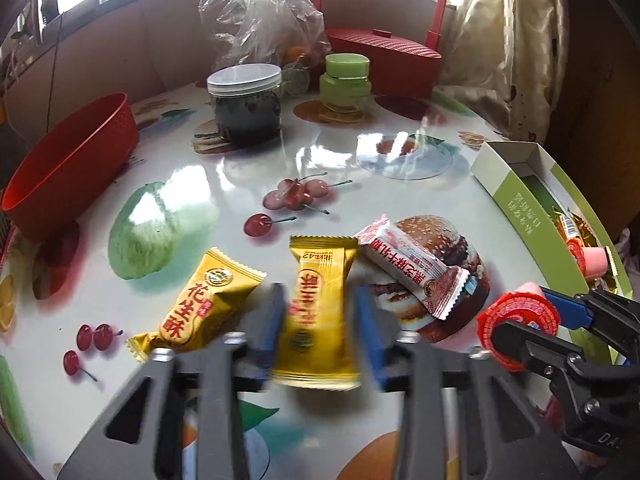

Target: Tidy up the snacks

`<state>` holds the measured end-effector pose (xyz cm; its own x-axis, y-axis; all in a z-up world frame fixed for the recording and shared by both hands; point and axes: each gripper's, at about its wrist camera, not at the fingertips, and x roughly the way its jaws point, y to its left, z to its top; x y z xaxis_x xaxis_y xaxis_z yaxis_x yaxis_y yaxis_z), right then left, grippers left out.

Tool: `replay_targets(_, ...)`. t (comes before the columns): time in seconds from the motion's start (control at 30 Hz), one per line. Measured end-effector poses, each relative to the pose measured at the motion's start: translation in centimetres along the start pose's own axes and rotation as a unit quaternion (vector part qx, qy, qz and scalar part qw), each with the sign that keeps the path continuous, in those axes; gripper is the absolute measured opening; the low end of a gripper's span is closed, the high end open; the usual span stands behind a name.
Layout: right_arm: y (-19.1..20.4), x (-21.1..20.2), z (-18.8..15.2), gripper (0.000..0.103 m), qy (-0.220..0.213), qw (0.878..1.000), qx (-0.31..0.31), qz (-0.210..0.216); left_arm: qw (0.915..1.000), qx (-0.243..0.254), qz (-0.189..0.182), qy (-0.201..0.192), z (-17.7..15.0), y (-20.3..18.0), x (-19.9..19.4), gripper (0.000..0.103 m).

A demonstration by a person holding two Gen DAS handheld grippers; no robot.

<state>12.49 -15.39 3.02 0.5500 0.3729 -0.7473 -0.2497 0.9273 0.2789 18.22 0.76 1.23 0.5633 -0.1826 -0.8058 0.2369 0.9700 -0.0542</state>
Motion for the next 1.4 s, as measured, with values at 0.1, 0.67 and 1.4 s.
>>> replay_targets(0.1,-0.1,-0.1,0.0,0.042,0.0,1.0,0.002,-0.001,1.0,-0.004,-0.003,-0.001,0.0,0.1,0.0,0.03)
replay_targets(0.67,0.1,-0.9,-0.2,0.042,-0.007,1.0,0.0,-0.002,0.9996,-0.015,-0.001,-0.024,-0.6,0.2,-2.2,0.027)
replay_targets(1.4,0.6,-2.3,-0.9,0.042,-0.015,1.0,-0.001,-0.002,0.9998,-0.019,0.006,-0.004,-2.6,-0.1,-2.1,0.028)
